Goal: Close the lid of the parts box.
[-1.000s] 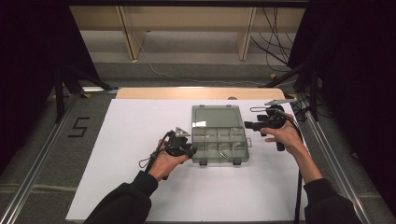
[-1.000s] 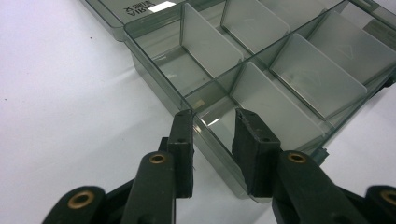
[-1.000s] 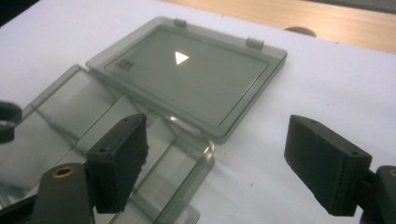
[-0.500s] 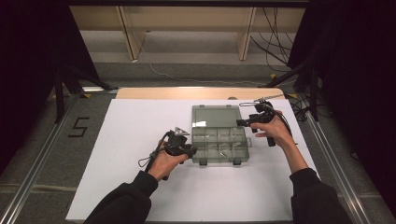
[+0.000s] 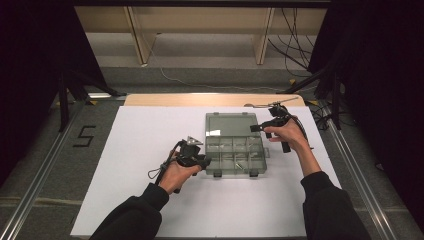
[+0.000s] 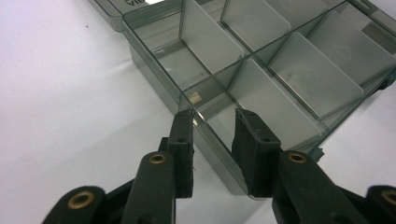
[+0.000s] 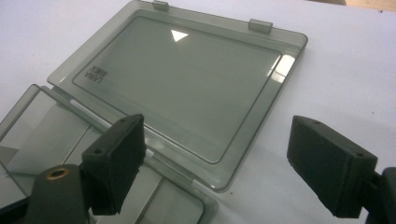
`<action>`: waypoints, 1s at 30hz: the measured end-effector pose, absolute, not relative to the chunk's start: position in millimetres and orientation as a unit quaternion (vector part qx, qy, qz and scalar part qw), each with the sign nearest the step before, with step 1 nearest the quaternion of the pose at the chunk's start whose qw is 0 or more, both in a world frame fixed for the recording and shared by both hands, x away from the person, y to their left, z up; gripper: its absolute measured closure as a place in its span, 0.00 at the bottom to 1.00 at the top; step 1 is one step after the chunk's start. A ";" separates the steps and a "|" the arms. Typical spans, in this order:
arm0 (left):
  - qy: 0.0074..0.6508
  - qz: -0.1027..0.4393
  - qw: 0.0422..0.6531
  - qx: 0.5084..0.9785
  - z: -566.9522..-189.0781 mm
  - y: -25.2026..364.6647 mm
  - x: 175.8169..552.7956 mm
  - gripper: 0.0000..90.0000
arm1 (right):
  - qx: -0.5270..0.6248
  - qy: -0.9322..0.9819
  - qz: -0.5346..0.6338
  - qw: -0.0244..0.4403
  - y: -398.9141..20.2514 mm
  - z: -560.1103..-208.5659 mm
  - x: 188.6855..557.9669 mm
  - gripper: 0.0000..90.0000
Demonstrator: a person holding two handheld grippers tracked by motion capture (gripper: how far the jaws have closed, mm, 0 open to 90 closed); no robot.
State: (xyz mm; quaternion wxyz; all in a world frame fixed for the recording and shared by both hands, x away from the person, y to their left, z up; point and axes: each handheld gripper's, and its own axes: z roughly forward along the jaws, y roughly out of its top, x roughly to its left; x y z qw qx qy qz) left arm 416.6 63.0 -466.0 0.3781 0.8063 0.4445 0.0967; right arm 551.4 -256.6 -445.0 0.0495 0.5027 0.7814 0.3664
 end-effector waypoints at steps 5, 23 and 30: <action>0.443 0.096 0.378 0.807 -466.1 63.1 416.9 0.75 | 0.510 0.782 0.356 0.042 -255.1 -452.3 556.5 0.24; 0.441 0.097 0.377 0.809 -465.8 63.5 416.4 0.75 | 0.517 0.790 0.328 0.025 -250.0 -459.6 568.3 0.28; 0.440 0.098 0.379 0.808 -465.8 63.0 416.1 0.75 | 0.528 0.784 0.326 0.015 -246.9 -463.5 568.4 0.32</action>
